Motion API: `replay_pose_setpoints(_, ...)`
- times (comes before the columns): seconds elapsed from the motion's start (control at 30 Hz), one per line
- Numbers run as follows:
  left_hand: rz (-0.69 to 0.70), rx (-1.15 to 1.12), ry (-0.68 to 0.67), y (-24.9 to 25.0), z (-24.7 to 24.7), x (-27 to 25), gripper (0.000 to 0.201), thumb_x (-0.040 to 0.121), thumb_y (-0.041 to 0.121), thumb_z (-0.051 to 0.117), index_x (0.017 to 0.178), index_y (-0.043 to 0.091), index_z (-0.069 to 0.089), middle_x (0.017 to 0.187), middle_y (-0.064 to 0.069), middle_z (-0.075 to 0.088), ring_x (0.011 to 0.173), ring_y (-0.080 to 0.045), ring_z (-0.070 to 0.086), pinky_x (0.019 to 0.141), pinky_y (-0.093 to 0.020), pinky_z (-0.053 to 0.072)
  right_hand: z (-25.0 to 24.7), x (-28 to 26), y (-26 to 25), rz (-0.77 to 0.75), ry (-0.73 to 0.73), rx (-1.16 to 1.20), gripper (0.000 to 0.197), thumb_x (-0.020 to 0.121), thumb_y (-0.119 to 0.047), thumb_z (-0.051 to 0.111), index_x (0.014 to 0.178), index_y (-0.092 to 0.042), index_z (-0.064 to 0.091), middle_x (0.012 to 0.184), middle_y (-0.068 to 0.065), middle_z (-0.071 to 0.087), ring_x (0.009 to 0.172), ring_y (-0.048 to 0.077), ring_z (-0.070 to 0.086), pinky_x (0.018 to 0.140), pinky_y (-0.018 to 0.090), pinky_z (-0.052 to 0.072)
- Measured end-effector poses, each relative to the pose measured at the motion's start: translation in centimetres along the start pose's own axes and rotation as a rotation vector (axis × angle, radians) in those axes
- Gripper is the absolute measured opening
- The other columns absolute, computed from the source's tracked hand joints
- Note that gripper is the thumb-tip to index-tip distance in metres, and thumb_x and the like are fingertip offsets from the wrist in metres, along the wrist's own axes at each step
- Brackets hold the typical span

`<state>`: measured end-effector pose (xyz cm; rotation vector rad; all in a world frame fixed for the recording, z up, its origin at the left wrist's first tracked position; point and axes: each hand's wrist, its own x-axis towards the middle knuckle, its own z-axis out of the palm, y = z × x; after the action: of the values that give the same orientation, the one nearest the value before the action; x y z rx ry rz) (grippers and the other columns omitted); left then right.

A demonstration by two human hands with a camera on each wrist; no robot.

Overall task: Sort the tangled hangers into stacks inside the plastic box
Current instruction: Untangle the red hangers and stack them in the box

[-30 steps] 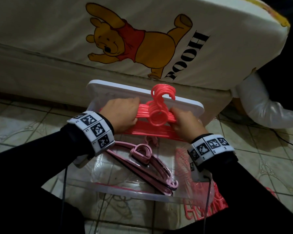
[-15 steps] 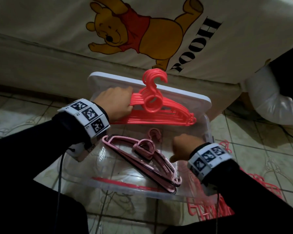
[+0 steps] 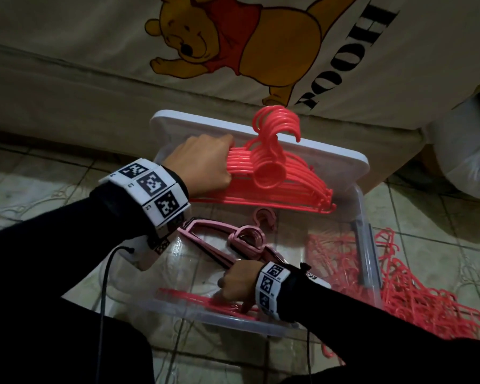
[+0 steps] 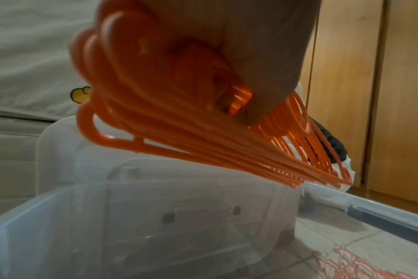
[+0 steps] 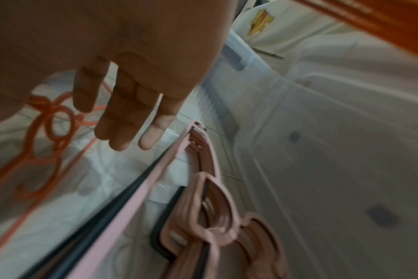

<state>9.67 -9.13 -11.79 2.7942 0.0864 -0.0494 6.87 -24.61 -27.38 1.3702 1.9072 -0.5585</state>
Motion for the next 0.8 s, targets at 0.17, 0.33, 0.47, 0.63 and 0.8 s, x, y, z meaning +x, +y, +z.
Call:
replay_pose_setpoints(0.17,0.024,0.014,-0.005,0.0,0.0,0.1,0.02,0.078,0.02,0.058,0.093,0.022,0.046,0.083,-0.002,0.057,0.075,-0.026,0.052,0.069,-0.036,0.045,-0.5,0.1,-0.4,-0.008,0.101,0.159,0.031,0.091,-0.024,0.054,0.121,-0.015,0.056,0.096,0.009,0.064,0.09,0.032,0.063,0.065,0.032,0.044)
replay_pose_setpoints(0.33,0.081,0.032,0.007,-0.2,0.3,0.1,0.021,0.082,0.025,0.055,0.101,0.018,0.048,0.098,-0.009,0.064,0.087,-0.032,0.059,0.071,-0.036,0.043,-0.7,-0.7,0.9,0.164,0.318,0.511,0.027,0.09,-0.021,0.056,0.116,-0.016,0.062,0.107,0.007,0.067,0.099,0.028,0.062,0.07,0.029,0.043)
replay_pose_setpoints(0.47,0.111,0.014,0.02,-0.1,0.2,0.0,0.016,0.085,0.026,0.053,0.097,0.021,0.043,0.095,0.0,0.052,0.087,-0.027,0.054,0.072,-0.034,0.04,-1.0,-2.5,1.8,0.304,0.491,0.777,0.022,0.091,-0.028,0.056,0.108,-0.016,0.066,0.102,0.008,0.068,0.095,0.027,0.064,0.081,0.037,0.05)
replay_pose_setpoints(0.63,0.103,-0.024,0.02,0.3,-0.2,-0.3,0.017,0.086,0.025,0.054,0.091,0.022,0.039,0.083,0.0,0.048,0.074,-0.024,0.047,0.065,-0.032,0.035,-2.0,-6.3,3.1,0.443,0.742,1.054,0.017,0.085,-0.014,0.061,0.1,-0.012,0.069,0.091,0.006,0.07,0.079,0.019,0.063,0.071,0.025,0.046)
replay_pose_setpoints(0.8,0.045,-0.038,0.012,0.8,-1.4,-0.3,0.015,0.086,0.023,0.054,0.094,0.02,0.042,0.086,-0.006,0.056,0.075,-0.027,0.051,0.066,-0.034,0.041,-2.4,-10.3,3.5,0.658,0.91,1.182,0.012,0.084,-0.015,0.064,0.094,-0.011,0.07,0.081,0.004,0.069,0.068,0.008,0.055,0.063,0.019,0.038)
